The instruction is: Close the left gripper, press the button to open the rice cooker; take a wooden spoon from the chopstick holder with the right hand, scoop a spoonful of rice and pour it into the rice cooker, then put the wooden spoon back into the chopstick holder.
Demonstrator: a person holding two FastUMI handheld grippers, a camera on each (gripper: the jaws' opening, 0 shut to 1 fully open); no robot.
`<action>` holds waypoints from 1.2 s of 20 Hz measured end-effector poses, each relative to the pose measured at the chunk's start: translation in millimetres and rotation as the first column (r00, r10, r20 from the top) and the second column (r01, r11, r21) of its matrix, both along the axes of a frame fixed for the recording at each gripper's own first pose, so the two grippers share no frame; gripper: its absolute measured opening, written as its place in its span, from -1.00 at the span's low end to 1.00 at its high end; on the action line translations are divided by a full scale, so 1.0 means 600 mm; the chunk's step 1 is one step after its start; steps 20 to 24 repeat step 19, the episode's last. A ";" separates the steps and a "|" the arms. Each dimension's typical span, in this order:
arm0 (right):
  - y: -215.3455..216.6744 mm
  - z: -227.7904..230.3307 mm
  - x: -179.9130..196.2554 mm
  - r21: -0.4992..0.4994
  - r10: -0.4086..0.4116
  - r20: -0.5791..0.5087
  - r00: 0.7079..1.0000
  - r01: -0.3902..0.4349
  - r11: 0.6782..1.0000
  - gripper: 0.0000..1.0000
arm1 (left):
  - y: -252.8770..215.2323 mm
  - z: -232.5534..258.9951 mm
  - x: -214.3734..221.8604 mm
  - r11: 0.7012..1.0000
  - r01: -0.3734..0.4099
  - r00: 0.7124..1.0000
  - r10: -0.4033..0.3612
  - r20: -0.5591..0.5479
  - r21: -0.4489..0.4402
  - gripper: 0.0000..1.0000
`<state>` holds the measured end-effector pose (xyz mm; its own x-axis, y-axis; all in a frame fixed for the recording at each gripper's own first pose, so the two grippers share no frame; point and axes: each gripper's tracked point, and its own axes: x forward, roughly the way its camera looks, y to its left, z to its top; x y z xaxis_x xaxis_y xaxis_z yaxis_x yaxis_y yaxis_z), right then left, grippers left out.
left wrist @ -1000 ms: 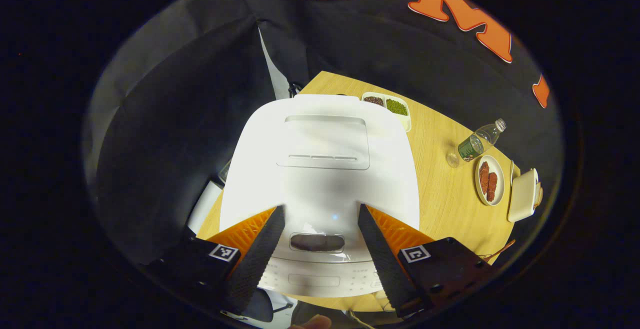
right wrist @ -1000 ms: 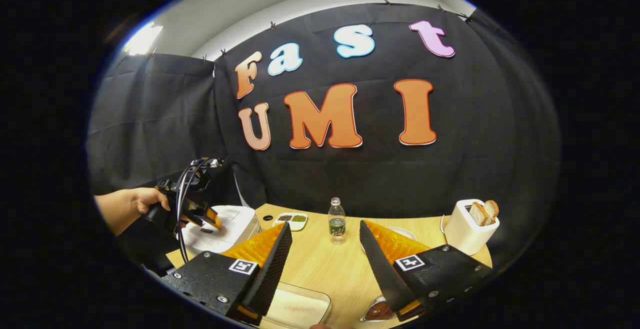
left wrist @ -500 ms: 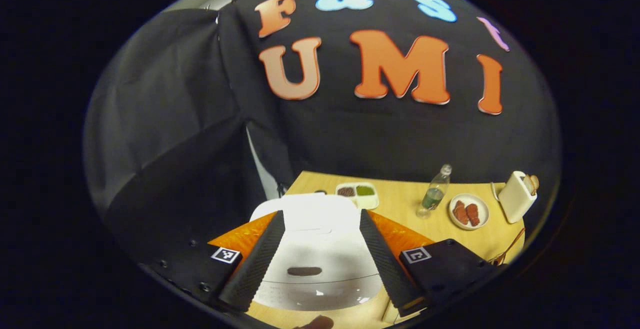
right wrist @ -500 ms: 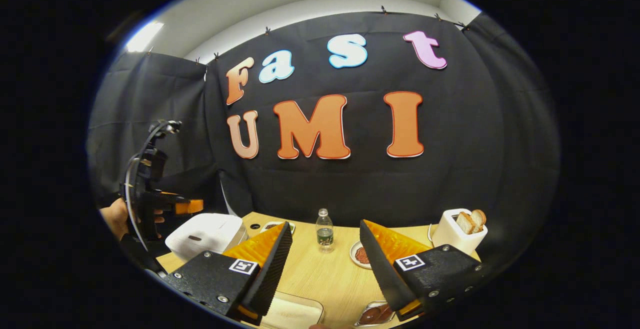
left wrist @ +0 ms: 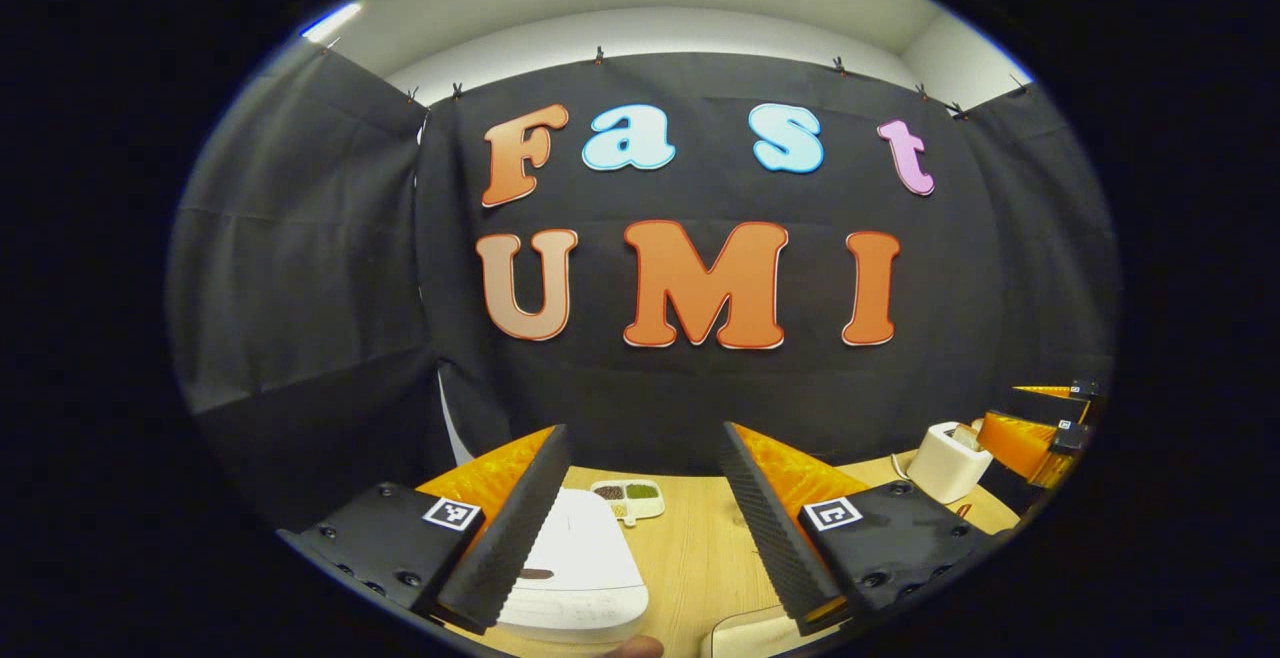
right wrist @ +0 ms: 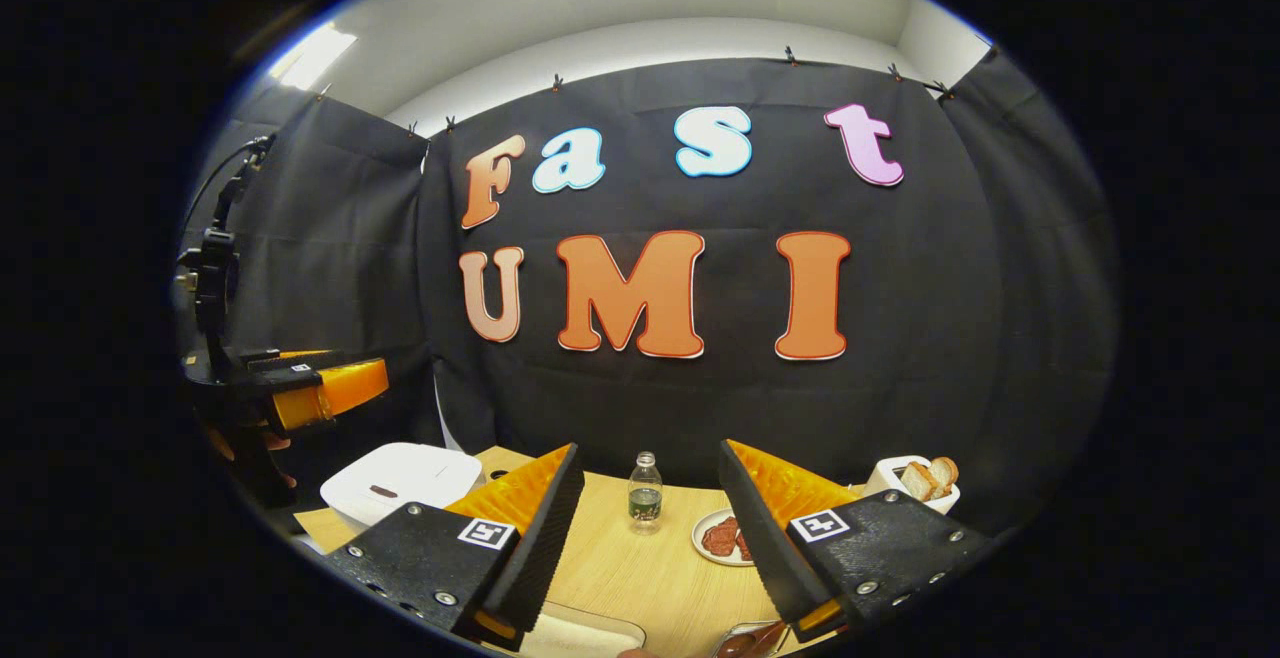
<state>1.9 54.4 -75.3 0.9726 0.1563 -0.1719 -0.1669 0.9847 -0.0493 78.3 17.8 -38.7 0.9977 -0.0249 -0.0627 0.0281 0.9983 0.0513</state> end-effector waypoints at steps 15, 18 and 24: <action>0.025 0.017 0.015 0.051 0.009 0.018 1.000 -0.010 0.999 0.70 | -0.044 0.050 -0.037 0.997 0.058 0.995 -0.061 0.080 0.043 1.00; 0.031 0.015 0.012 0.052 0.016 0.017 1.000 -0.017 0.999 0.70 | -0.035 0.042 -0.048 0.998 0.052 0.995 -0.056 0.082 0.044 1.00; 0.033 0.012 0.013 0.051 0.018 0.014 1.000 -0.018 0.999 0.70 | -0.036 0.042 -0.048 0.998 0.054 0.995 -0.058 0.083 0.040 1.00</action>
